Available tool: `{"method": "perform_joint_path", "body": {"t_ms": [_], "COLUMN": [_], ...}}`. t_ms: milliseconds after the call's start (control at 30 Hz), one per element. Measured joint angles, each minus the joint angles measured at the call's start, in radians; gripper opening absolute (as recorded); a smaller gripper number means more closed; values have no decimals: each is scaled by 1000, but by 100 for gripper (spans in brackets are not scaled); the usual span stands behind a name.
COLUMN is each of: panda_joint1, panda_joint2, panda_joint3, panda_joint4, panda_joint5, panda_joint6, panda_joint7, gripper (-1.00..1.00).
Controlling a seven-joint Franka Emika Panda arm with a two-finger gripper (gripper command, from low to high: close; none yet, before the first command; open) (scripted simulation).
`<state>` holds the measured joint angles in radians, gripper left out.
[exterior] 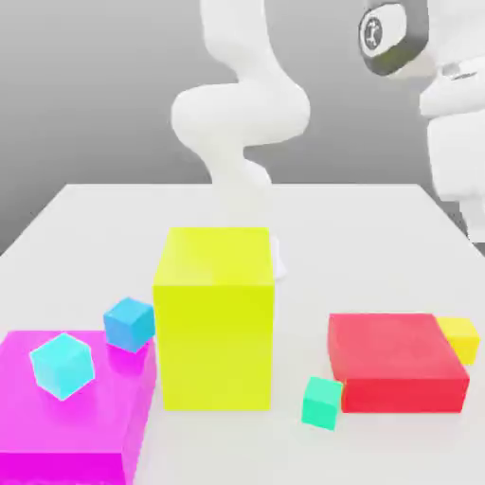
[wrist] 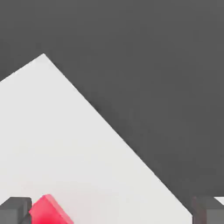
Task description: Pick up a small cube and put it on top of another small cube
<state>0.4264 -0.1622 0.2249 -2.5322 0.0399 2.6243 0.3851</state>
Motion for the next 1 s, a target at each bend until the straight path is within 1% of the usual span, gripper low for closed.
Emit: {"method": "perform_joint_path", "body": {"t_ms": [100,233,333,433,467,700,767,867,900,1000], "panda_joint1": [77,170,217,285,301,302,274,244,234,135], "panda_joint2": [111,263,375,483,507,507,454,349,317,262], "panda_joint3": [54,84,41,-40,-58,-60,-23,26,25,-57], "panda_joint4": [-40,-91,-88,-69,-64,-64,-75,-96,-100,-80], "panda_joint5": [-36,-130,-220,-292,-306,-309,-270,-181,-157,-127], "panda_joint6": [55,127,201,286,305,305,262,182,155,88], "panda_joint7": [-40,-60,-14,38,49,51,21,-45,-65,-100], "gripper": [0,0,0,0,-100,-100,-100,-100,-100,-100]}}
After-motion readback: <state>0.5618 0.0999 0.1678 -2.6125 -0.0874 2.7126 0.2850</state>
